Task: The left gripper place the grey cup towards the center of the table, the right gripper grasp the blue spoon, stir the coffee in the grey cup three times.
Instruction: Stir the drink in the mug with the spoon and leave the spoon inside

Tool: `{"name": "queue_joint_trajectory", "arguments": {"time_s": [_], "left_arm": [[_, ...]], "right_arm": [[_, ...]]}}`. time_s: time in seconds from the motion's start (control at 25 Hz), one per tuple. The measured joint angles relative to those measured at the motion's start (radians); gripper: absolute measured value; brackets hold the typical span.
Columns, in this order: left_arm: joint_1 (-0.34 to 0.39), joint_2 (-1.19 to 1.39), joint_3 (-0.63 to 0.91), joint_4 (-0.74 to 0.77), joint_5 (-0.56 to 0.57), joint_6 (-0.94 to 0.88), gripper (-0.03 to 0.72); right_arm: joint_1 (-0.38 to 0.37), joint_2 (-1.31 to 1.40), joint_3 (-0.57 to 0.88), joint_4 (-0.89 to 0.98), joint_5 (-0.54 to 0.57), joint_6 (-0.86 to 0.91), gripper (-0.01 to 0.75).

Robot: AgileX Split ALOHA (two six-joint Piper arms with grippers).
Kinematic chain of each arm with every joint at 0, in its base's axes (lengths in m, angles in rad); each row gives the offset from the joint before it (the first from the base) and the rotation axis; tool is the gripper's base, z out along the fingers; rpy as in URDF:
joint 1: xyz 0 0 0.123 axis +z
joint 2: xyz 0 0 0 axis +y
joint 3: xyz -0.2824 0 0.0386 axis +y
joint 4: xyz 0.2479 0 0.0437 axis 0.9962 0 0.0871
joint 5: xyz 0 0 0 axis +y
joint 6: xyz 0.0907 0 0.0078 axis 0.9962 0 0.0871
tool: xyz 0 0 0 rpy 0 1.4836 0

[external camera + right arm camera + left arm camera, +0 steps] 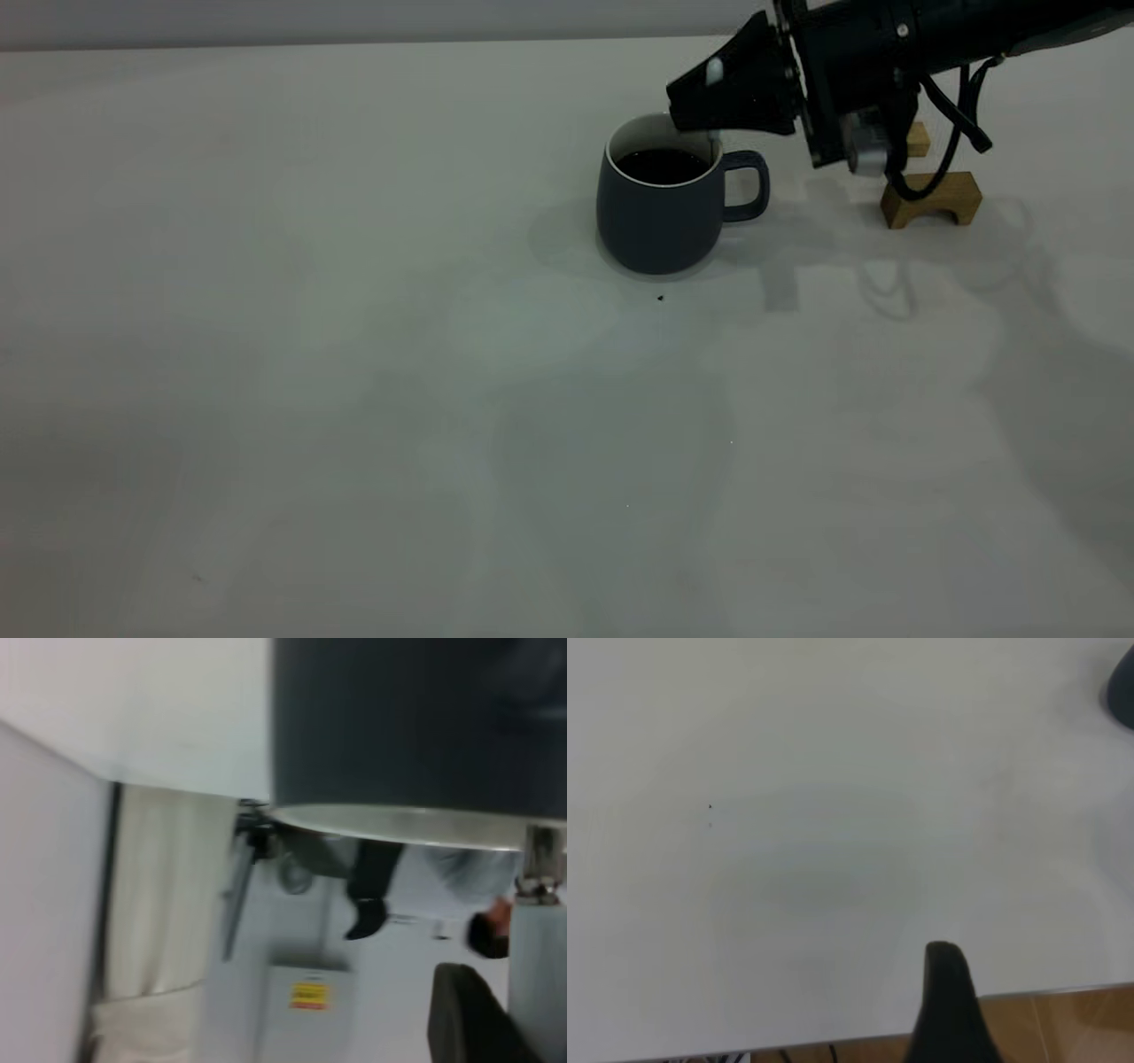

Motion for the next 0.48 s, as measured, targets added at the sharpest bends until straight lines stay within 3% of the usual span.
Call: {"name": "queue_joint_trajectory", "arguments": {"time_s": [0.24,0.48], "left_arm": [[0.0,0.0,0.0,0.0,0.0,0.0,0.585],[0.0,0.0,0.0,0.0,0.0,0.0,0.585]], "right_arm": [[0.062,-0.001,-0.001,0.018,0.003,0.001,0.12],[0.096,-0.001,-0.001,0.21,0.001,0.001,0.12]]}}
